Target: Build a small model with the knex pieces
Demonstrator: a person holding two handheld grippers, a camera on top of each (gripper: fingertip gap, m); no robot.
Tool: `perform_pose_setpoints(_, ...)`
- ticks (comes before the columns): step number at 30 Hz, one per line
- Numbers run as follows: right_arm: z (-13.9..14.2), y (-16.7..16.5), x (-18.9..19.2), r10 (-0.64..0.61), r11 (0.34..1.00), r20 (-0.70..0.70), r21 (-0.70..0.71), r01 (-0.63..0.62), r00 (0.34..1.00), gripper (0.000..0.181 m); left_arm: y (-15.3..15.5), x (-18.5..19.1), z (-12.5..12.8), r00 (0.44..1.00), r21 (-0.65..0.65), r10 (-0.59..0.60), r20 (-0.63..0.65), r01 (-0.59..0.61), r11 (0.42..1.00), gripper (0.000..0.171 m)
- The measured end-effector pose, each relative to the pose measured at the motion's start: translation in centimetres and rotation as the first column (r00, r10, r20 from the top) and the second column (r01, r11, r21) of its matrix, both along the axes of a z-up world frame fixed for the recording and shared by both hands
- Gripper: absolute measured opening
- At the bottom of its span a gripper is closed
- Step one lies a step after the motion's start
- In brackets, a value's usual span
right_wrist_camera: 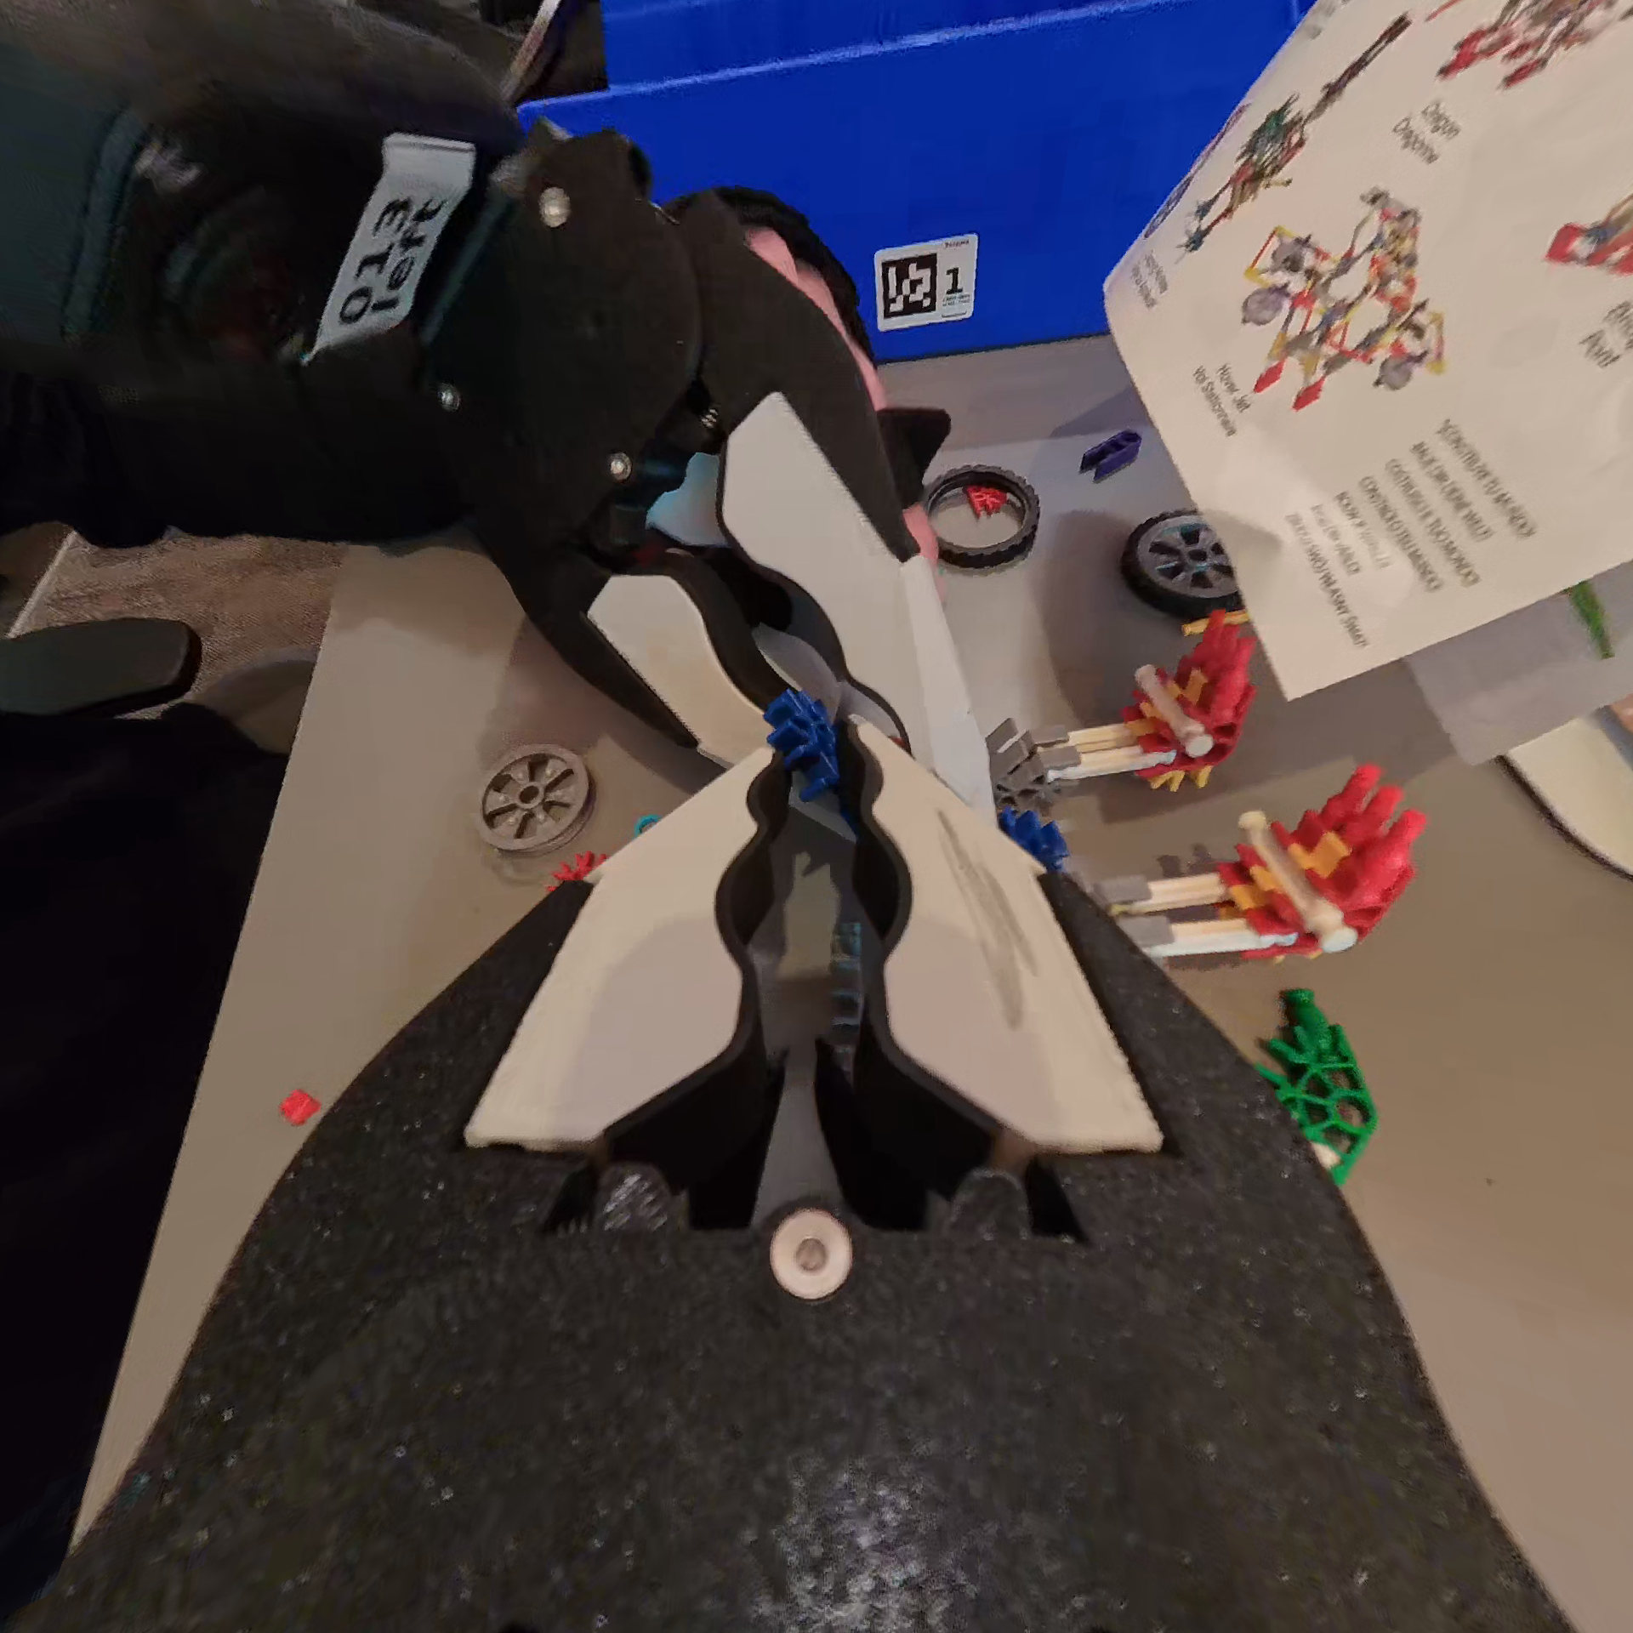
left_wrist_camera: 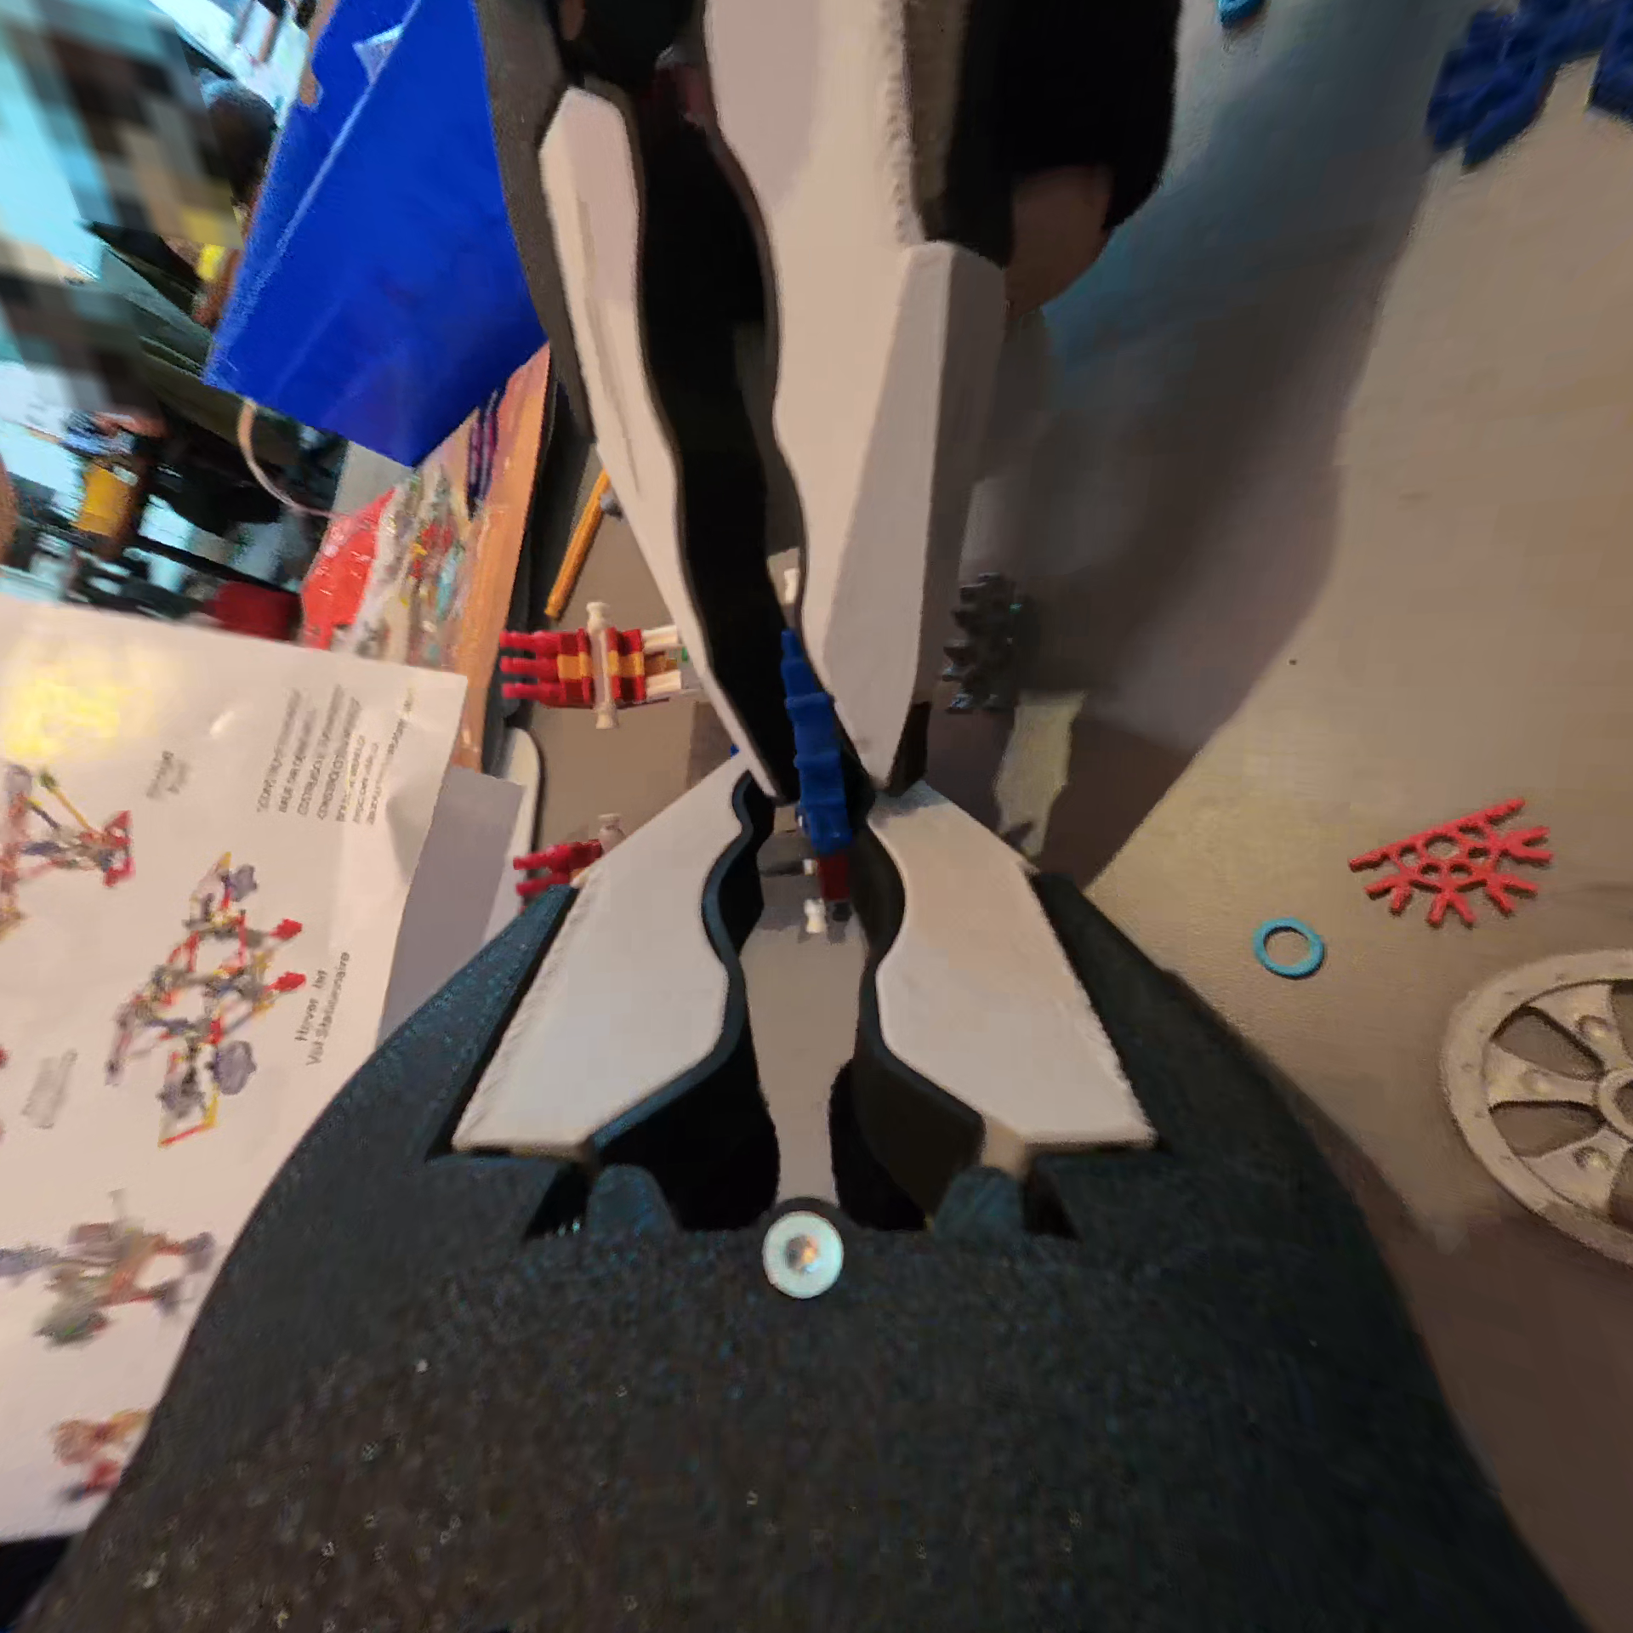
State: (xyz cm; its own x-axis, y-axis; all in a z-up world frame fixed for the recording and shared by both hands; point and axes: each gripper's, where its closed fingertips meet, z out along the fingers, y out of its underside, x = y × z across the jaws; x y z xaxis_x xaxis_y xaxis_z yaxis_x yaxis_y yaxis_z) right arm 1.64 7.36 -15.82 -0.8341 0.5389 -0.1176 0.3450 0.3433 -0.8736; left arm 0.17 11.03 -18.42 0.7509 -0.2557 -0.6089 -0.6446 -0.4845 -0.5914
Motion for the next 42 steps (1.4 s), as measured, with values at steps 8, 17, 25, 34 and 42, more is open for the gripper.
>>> perform_pose_setpoints(8, -0.9, -0.3, 1.7, -0.014, 0.999, 0.07, -0.036, 0.016, 0.997, 0.012, 0.2, 0.8, -0.3, 0.939, 0.001, -0.018, -0.344, 0.02, 1.0, 0.01)
perform_pose_setpoints(17, -0.8, 0.5, 2.4, -0.018, 0.984, -0.137, 0.173, 0.042, 0.99, 0.015, 0.8, 1.5, -0.1, 0.912, 0.02, 0.001, -0.411, 0.007, 1.0, 0.011)
perform_pose_setpoints(25, -0.5, 1.4, 3.8, 0.035, 0.893, -0.4, 0.424, 0.151, 0.916, 0.011, 1.2, 3.1, 0.7, 0.858, 0.034, -0.02, -0.513, 0.043, 0.998, 0.016)
perform_pose_setpoints(34, -1.5, 2.2, 5.8, 0.068, 0.888, -0.445, 0.434, 0.148, 0.893, 0.011, -0.1, 6.2, 0.3, 0.853, 0.027, -0.111, -0.51, 0.145, 0.989, 0.008)
perform_pose_setpoints(42, -3.0, 2.7, 6.9, 0.069, 0.867, -0.421, 0.473, 0.154, 0.904, 0.015, 0.3, 7.1, -1.3, 0.828, -0.075, -0.175, -0.532, 0.16, 0.984, 0.006)
